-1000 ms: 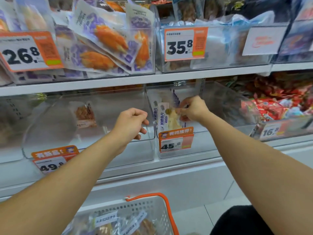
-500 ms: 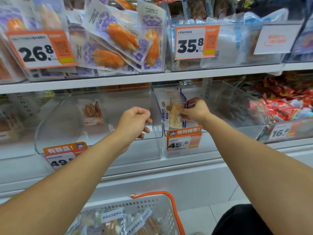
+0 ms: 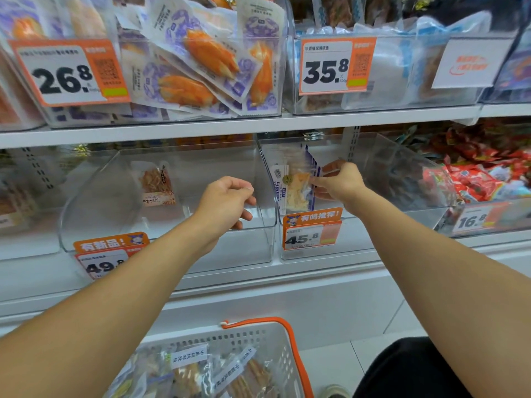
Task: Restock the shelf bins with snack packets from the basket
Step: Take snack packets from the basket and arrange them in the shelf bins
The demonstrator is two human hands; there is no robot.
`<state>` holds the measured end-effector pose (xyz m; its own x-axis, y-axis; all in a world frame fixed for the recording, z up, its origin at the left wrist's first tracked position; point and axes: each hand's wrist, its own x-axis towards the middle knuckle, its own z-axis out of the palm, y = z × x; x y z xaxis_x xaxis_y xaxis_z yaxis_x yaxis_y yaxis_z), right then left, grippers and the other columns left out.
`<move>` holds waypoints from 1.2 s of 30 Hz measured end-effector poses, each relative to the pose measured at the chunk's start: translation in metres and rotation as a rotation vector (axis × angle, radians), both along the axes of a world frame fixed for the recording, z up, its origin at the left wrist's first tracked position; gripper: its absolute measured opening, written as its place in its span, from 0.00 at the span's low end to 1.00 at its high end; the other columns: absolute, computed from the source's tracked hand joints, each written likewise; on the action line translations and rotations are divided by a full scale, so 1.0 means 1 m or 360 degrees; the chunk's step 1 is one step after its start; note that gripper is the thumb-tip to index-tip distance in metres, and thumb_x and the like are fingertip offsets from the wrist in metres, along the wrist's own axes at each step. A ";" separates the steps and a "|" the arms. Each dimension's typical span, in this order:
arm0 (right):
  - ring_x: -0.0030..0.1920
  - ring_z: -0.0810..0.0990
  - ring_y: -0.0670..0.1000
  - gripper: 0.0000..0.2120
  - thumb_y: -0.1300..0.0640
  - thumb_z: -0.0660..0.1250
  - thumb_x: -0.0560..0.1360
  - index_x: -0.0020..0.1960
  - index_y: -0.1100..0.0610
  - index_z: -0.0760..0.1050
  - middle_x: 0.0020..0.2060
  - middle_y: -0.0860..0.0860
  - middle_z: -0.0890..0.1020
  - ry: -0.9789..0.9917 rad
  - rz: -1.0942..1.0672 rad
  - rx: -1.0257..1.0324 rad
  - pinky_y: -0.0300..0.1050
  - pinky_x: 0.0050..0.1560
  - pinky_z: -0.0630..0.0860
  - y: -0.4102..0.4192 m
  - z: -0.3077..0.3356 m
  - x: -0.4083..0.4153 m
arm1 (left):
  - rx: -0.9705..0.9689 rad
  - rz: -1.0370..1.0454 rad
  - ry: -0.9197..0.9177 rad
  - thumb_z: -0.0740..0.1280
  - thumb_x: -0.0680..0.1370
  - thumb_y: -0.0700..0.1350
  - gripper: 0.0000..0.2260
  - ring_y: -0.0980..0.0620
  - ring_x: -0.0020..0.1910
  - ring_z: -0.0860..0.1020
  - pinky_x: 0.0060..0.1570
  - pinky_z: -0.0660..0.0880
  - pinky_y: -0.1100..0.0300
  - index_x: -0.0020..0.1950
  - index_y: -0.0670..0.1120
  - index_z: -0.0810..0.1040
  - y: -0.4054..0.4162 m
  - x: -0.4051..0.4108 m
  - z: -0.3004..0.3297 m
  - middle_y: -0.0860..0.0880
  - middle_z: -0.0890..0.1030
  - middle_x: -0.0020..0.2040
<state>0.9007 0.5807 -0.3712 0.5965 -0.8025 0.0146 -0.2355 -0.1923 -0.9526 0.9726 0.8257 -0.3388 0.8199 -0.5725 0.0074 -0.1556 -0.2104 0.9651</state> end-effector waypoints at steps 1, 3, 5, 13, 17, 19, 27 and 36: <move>0.44 0.84 0.54 0.17 0.59 0.75 0.73 0.57 0.59 0.72 0.51 0.57 0.80 0.0041 -0.0025 -0.0028 0.44 0.37 0.83 0.000 0.003 -0.003 | 0.0003 0.0000 -0.0003 0.62 0.82 0.43 0.05 0.52 0.33 0.76 0.29 0.73 0.60 0.54 0.48 0.77 0.001 0.000 0.001 0.48 0.82 0.46; 0.44 0.83 0.54 0.15 0.56 0.75 0.73 0.54 0.59 0.73 0.51 0.56 0.81 0.0130 -0.0173 -0.0208 0.48 0.43 0.83 0.001 0.014 -0.012 | 0.0007 -0.0021 -0.0018 0.62 0.82 0.44 0.04 0.53 0.32 0.76 0.27 0.72 0.61 0.53 0.48 0.77 0.007 -0.001 0.002 0.48 0.81 0.45; 0.43 0.80 0.53 0.10 0.52 0.72 0.72 0.43 0.56 0.74 0.45 0.54 0.81 0.0204 -0.0394 -0.0648 0.47 0.45 0.78 0.013 0.035 -0.025 | -0.0005 -0.0098 -0.0099 0.63 0.82 0.43 0.03 0.53 0.28 0.75 0.24 0.69 0.62 0.50 0.47 0.76 0.021 -0.004 0.000 0.49 0.81 0.41; 0.27 0.73 0.47 0.18 0.50 0.72 0.75 0.33 0.61 0.76 0.27 0.55 0.76 0.0607 0.1555 -0.1225 0.41 0.33 0.71 0.220 0.023 -0.039 | 0.0577 -0.0598 -0.0465 0.68 0.79 0.46 0.03 0.53 0.29 0.78 0.30 0.74 0.62 0.52 0.49 0.78 0.173 -0.010 -0.070 0.49 0.82 0.36; 0.48 0.83 0.58 0.27 0.40 0.73 0.73 0.59 0.62 0.77 0.49 0.58 0.84 0.1665 0.1971 -0.0940 0.55 0.51 0.81 0.288 -0.133 -0.024 | 0.1473 -0.0914 -0.0484 0.66 0.80 0.52 0.12 0.60 0.37 0.79 0.39 0.75 0.64 0.60 0.49 0.76 0.251 0.003 -0.102 0.53 0.82 0.47; 0.48 0.82 0.58 0.35 0.38 0.72 0.72 0.64 0.65 0.74 0.54 0.59 0.82 0.1835 0.1827 -0.0857 0.52 0.46 0.81 0.298 -0.182 -0.027 | 0.1896 -0.1134 -0.0660 0.64 0.80 0.55 0.16 0.57 0.45 0.75 0.49 0.72 0.62 0.65 0.50 0.73 0.263 0.006 -0.100 0.52 0.80 0.56; 0.45 0.81 0.59 0.19 0.47 0.70 0.77 0.53 0.64 0.76 0.48 0.61 0.79 0.1717 0.1163 -0.0528 0.51 0.47 0.78 0.291 -0.228 -0.043 | 0.1953 -0.1361 -0.0863 0.62 0.80 0.59 0.20 0.53 0.48 0.71 0.52 0.69 0.58 0.68 0.51 0.71 0.267 0.000 -0.104 0.54 0.76 0.57; 0.43 0.83 0.54 0.12 0.64 0.64 0.80 0.40 0.56 0.68 0.41 0.54 0.80 0.1184 0.1521 -0.0302 0.53 0.45 0.82 0.281 -0.099 0.004 | 0.1537 -0.0998 -0.0718 0.70 0.76 0.59 0.34 0.50 0.59 0.74 0.53 0.67 0.62 0.76 0.48 0.62 0.255 0.021 -0.079 0.49 0.72 0.70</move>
<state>0.9048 0.8620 -0.4706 0.8569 -0.0595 -0.5120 -0.3982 -0.7071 -0.5844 0.9936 1.0808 -0.4175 0.4358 -0.7932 -0.4254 -0.7649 -0.5754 0.2894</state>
